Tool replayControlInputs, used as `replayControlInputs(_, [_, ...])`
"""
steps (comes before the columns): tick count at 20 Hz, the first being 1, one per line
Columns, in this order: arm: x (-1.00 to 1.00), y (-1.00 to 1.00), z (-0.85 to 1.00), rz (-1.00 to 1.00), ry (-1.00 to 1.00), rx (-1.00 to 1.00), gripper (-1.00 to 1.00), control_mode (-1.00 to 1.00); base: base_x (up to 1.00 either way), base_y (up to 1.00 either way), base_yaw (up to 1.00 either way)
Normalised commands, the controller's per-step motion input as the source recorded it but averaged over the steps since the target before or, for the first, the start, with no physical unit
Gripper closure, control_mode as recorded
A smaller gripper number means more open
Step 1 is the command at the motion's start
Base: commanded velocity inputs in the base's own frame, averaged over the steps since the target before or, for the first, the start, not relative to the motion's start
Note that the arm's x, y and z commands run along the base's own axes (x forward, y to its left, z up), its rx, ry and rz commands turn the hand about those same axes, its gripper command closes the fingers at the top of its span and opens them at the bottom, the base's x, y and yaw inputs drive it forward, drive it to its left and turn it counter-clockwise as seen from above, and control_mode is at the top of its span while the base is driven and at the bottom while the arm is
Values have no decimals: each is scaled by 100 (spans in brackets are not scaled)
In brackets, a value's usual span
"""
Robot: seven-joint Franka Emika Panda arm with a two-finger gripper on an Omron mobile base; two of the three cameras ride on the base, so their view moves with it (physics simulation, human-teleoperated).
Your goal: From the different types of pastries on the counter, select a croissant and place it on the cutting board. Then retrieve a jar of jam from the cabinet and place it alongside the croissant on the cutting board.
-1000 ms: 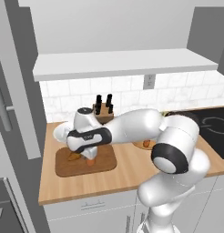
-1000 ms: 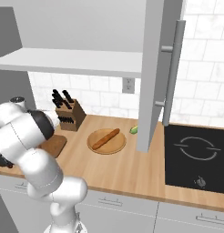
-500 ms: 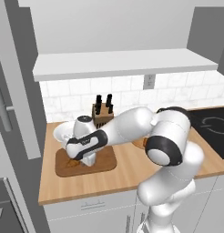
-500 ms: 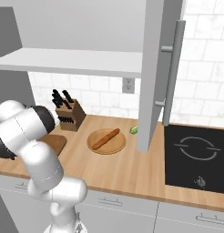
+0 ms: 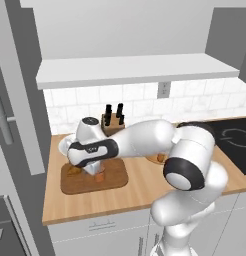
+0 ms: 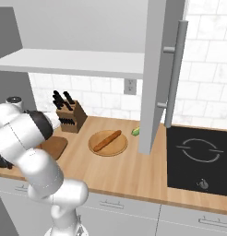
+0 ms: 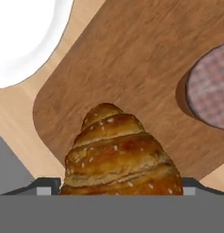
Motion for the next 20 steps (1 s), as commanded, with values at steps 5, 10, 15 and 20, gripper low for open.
replayControlInputs(5, [0, 0, 61, 0, 0, 5, -100, -100, 0, 0, 0])
replayControlInputs(10, [-1, 0, 39, 0, 0, 0, -100, -100, 0, 0, 0])
replayControlInputs(15, [-61, -1, 23, 0, -2, -9, -100, -100, 0, 0, 0])
replayControlInputs(20, [-100, -53, -6, 4, -10, -12, -100, -100, 0, 0, 0])
